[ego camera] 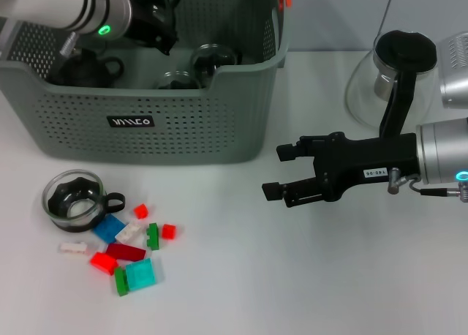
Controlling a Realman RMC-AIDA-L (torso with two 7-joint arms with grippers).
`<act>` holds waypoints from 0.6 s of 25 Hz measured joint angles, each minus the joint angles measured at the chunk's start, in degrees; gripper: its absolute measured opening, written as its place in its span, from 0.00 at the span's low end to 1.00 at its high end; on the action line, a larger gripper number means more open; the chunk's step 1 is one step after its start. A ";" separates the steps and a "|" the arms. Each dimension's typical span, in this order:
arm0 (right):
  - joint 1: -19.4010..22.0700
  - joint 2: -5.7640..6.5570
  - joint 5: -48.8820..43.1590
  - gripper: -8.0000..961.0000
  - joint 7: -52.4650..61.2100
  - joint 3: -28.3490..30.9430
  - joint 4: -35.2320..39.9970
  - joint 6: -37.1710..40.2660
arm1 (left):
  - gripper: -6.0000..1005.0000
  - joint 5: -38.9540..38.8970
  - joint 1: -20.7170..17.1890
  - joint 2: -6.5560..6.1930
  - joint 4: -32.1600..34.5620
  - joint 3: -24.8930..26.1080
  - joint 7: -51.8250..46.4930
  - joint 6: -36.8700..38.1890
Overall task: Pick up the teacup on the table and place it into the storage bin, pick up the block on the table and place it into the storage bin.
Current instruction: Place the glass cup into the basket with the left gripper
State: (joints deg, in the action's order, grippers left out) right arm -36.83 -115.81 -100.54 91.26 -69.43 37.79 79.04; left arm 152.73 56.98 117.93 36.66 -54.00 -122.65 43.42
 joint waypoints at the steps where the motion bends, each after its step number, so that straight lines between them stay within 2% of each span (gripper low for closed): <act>1: 0.00 -0.01 0.00 0.95 -0.03 0.00 0.00 -0.06 | 0.05 0.18 0.05 0.13 -0.37 -0.13 0.11 -0.52; 8: -0.08 -0.03 0.00 0.95 -0.09 0.09 0.00 -0.49 | 0.05 0.34 -0.32 0.87 -1.66 -3.47 0.29 -3.79; 15: -0.18 -0.03 0.00 0.95 -0.15 0.09 0.00 -0.60 | 0.05 1.45 -0.32 1.37 -2.04 -3.90 0.38 -4.38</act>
State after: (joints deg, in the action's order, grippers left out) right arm -37.01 -115.84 -100.54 91.12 -69.34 37.79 78.44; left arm 154.18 56.66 119.30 34.62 -57.90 -122.27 39.04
